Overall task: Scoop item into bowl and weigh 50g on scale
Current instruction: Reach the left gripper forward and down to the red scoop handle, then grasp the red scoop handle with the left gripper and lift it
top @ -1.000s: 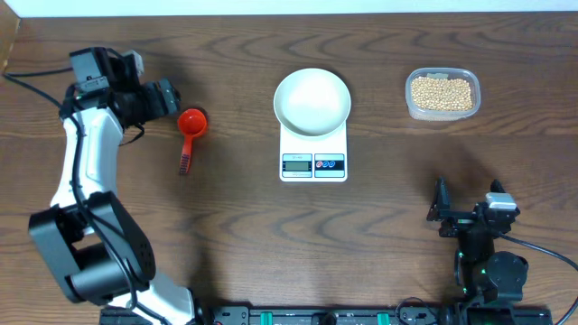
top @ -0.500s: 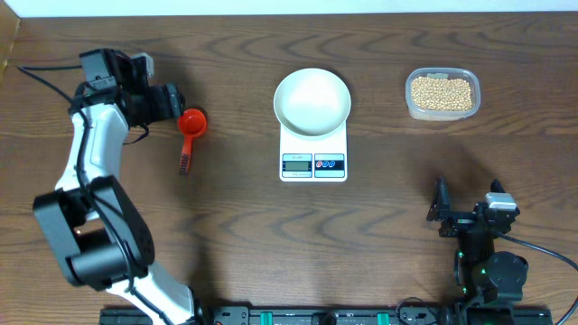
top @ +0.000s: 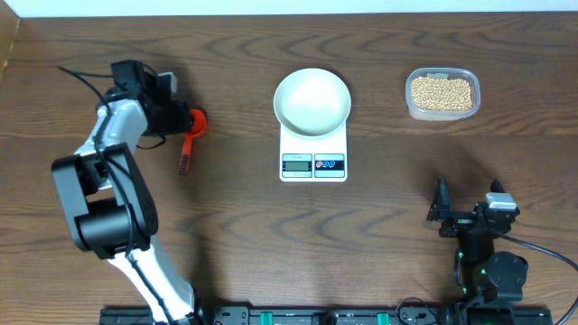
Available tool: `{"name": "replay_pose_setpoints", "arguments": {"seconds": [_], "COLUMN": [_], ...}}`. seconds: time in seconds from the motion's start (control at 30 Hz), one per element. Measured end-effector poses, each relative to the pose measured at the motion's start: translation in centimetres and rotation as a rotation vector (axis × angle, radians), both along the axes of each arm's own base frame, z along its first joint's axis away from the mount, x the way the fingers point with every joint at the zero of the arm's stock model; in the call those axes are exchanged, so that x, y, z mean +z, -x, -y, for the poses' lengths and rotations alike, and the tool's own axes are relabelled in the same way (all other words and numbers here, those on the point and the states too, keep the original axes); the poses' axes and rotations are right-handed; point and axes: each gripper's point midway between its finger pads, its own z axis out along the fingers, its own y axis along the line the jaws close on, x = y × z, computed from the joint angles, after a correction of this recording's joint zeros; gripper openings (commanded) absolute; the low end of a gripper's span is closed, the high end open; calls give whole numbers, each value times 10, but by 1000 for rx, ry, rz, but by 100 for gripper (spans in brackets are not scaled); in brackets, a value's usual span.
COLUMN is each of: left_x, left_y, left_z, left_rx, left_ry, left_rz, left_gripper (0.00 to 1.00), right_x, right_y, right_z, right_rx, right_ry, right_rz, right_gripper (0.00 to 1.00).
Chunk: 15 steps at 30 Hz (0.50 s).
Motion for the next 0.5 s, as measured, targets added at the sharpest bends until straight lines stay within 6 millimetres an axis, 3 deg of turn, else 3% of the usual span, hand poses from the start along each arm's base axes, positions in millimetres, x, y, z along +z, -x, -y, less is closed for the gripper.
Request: {"name": "replay_pose_setpoints", "arguments": {"seconds": [0.13,0.23,0.33,0.5], "left_x": [-9,-11,-12,-11], "left_y": [-4,-6,-8,-12], "left_z": [4,3,-2,-6], "left_rx": [-11,-1,30,107], "left_ry": [-46,-61,-73,-68], "left_rz": [-8,-9,-6,0], "left_gripper": [42,29,8,8], "right_x": [0,0,0,0], "right_y": [0,0,0,0], "right_z": [0,0,0,0], "right_rx": [0,0,0,0], "right_ry": [0,0,0,0], "right_rz": [0,0,0,0], "right_gripper": [99,99,99,99]}}
